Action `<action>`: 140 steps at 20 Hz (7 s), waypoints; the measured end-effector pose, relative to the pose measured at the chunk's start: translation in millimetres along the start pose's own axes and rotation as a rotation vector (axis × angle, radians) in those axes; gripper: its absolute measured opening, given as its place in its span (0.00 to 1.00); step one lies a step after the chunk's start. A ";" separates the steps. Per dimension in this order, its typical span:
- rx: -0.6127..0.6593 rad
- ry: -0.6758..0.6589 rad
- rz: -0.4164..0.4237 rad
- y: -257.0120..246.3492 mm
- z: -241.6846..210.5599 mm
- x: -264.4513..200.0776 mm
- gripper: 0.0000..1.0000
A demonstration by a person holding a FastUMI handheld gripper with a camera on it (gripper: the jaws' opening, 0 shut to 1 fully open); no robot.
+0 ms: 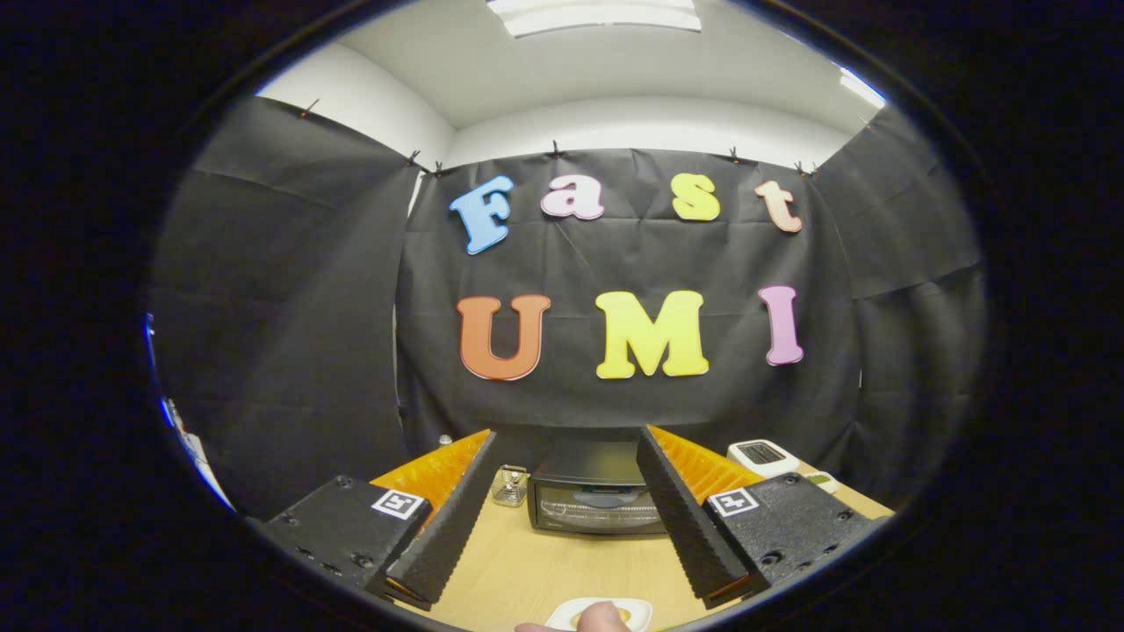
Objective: Open the toaster oven, put the food inside, and close the toaster oven door.
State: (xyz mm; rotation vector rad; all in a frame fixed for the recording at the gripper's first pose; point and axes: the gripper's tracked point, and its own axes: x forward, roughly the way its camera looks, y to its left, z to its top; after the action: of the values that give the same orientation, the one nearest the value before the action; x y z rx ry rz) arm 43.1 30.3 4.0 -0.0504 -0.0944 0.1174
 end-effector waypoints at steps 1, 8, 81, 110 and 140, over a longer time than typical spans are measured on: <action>0.003 0.000 -0.011 -3.1 -5.3 9.6 1.00; 0.029 0.018 -0.025 -8.5 -41.8 94.6 1.00; 0.116 0.572 0.025 -69.0 -279.3 101.2 0.95; 0.024 0.231 0.067 -88.2 -161.7 -39.3 1.00; 0.017 0.541 0.020 -51.2 -345.2 -44.7 1.00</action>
State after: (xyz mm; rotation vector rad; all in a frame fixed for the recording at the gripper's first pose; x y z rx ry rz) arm 38.2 -41.2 -340.4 -0.0643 0.4469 0.1212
